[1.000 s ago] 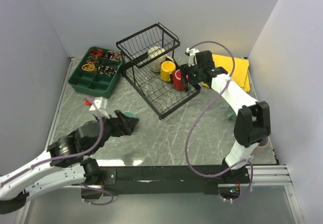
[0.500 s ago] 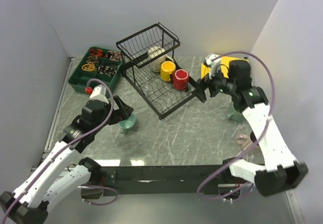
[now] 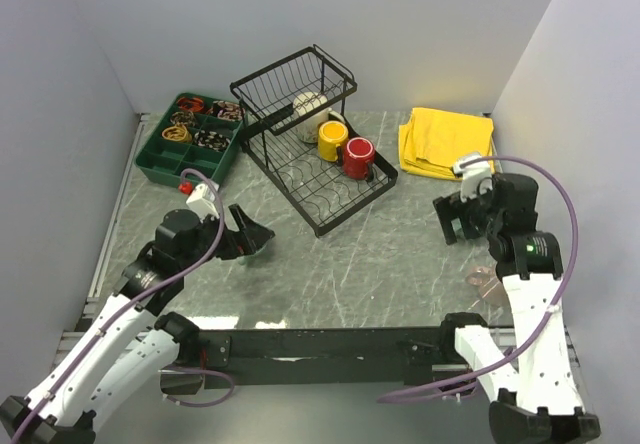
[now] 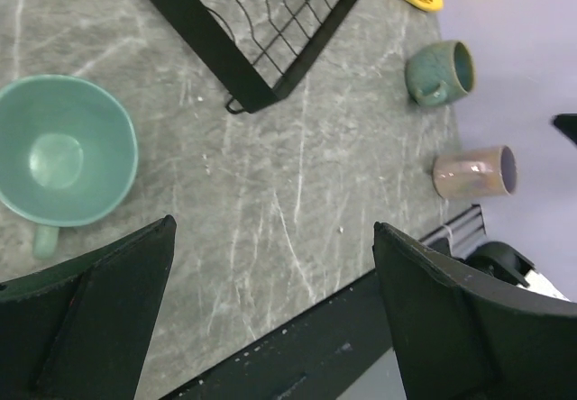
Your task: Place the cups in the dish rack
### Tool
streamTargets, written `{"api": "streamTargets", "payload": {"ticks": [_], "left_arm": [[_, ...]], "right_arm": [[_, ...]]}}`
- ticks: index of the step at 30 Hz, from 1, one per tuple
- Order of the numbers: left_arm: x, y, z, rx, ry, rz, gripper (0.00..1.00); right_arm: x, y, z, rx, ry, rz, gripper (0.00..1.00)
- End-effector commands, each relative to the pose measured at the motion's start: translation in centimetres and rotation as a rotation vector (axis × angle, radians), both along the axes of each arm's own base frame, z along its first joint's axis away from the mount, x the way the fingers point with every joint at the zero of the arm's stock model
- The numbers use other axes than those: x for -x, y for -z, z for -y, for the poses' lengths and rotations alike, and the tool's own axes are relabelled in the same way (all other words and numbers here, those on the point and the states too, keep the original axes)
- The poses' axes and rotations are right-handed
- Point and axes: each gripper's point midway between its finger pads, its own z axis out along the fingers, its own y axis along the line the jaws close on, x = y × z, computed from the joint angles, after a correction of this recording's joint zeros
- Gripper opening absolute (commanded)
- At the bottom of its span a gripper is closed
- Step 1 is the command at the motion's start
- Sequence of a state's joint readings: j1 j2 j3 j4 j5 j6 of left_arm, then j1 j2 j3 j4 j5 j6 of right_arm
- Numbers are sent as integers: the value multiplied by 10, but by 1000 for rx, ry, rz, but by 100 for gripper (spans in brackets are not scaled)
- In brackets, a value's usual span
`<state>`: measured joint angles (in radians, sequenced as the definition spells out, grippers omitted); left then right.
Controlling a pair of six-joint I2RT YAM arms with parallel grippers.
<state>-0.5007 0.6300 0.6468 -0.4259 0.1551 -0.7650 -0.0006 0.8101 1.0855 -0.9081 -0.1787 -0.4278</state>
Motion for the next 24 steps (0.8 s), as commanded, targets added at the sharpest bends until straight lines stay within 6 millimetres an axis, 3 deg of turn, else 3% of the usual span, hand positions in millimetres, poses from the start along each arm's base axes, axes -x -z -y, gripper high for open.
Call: {"api": "streamTargets", "payload": {"ticks": [1, 5, 13, 19, 24], "left_arm": [[9, -12, 8, 48, 68, 33, 96], [14, -16, 12, 50, 111, 38, 96], [24, -24, 26, 136, 190, 61, 96], [27, -26, 38, 205, 248, 69, 96], [26, -12, 51, 231, 311, 31, 96]], "right_arm": [[20, 17, 45, 155, 136, -51, 100], [16, 31, 68, 153, 193, -93, 99], [-21, 65, 60, -19, 107, -230, 97], [-59, 57, 65, -100, 181, -200, 96], [-83, 43, 81, -143, 325, -131, 95]]}}
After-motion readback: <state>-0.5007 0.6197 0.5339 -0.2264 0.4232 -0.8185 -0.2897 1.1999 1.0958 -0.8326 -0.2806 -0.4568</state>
